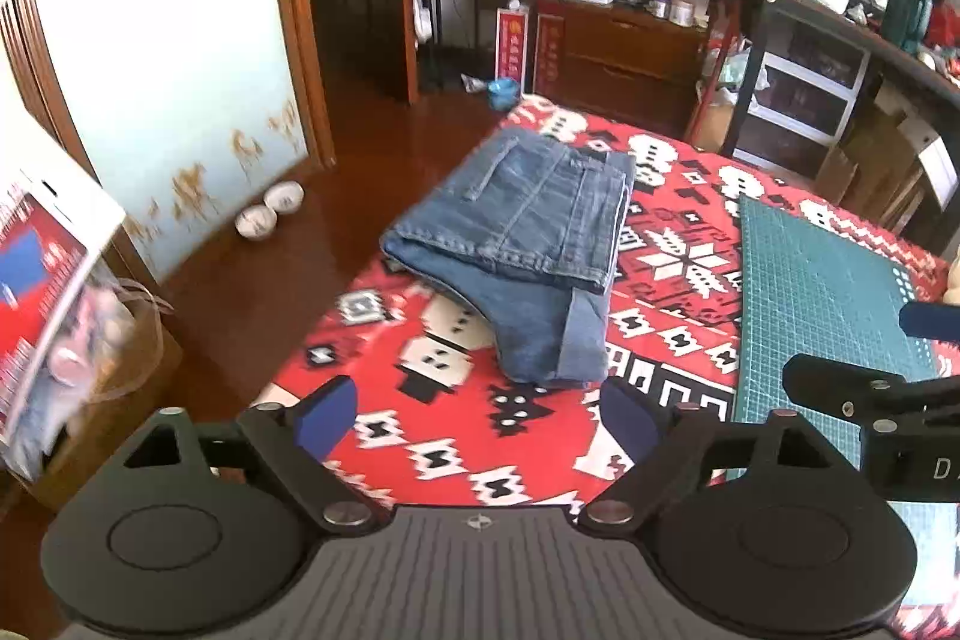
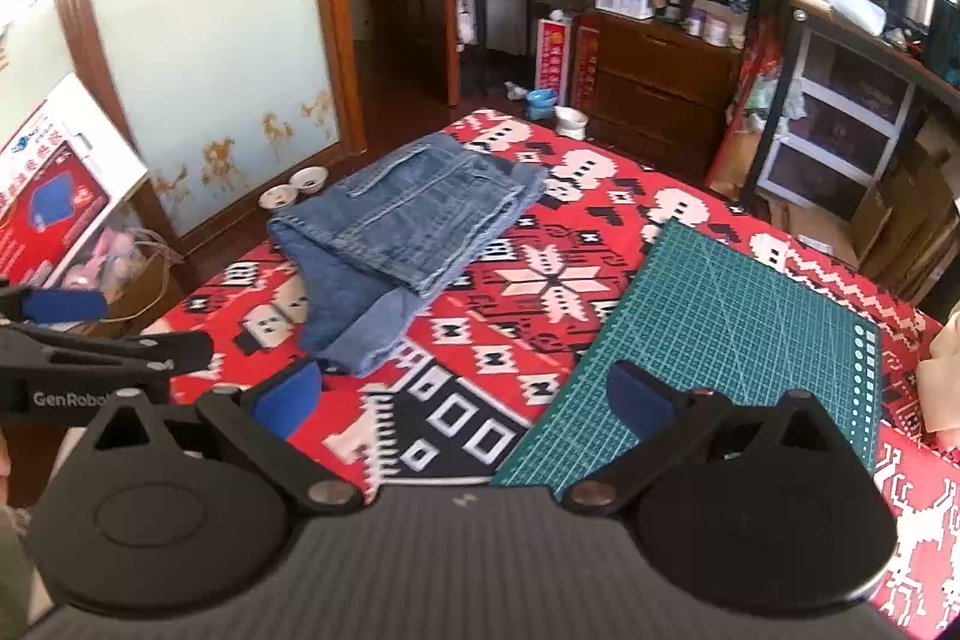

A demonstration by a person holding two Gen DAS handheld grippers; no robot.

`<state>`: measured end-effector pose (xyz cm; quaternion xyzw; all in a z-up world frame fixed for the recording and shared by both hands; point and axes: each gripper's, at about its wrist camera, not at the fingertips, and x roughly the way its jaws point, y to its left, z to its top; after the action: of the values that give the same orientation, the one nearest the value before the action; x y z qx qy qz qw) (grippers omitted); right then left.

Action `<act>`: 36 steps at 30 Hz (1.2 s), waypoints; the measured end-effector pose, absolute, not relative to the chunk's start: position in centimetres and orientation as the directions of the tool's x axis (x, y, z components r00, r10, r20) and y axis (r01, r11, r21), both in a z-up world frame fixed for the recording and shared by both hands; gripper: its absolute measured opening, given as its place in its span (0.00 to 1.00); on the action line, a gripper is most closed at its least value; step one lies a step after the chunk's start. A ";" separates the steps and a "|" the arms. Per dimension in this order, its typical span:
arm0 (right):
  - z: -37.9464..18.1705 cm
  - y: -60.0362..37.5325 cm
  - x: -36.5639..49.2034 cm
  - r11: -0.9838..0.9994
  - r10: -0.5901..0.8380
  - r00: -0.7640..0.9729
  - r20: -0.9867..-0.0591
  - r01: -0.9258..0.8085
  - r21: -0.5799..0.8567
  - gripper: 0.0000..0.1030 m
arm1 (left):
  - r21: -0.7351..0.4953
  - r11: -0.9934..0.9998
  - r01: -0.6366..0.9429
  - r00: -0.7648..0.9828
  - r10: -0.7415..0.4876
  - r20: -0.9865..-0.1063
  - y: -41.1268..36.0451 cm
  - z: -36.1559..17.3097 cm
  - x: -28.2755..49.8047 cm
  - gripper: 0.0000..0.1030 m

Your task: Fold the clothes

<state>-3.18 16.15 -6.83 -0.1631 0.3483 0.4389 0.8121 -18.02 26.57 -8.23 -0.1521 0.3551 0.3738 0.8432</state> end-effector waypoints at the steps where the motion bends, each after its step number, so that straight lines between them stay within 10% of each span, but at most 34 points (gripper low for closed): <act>1: -6.3 16.0 -3.5 0.567 0.597 0.367 -0.713 -0.822 0.052 1.00 | 0.005 0.675 -0.738 0.475 0.526 -0.706 26.3 -7.7 -18.4 0.86; 11: -0.3 13.5 -7.7 0.600 0.628 0.454 -0.632 -0.800 0.021 1.00 | 0.043 0.636 -0.771 0.487 0.631 -0.605 22.4 -1.8 -21.2 0.86; 36: 2.5 11.5 -11.3 0.616 0.534 0.408 -0.740 -0.788 0.010 0.99 | 0.042 0.534 -0.844 0.355 0.616 -0.703 20.3 0.5 -24.5 0.93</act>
<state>-11.34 11.51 2.53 -0.1735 0.3658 0.4025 0.8211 -24.51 20.33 0.48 -0.1666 0.3427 0.4528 0.8061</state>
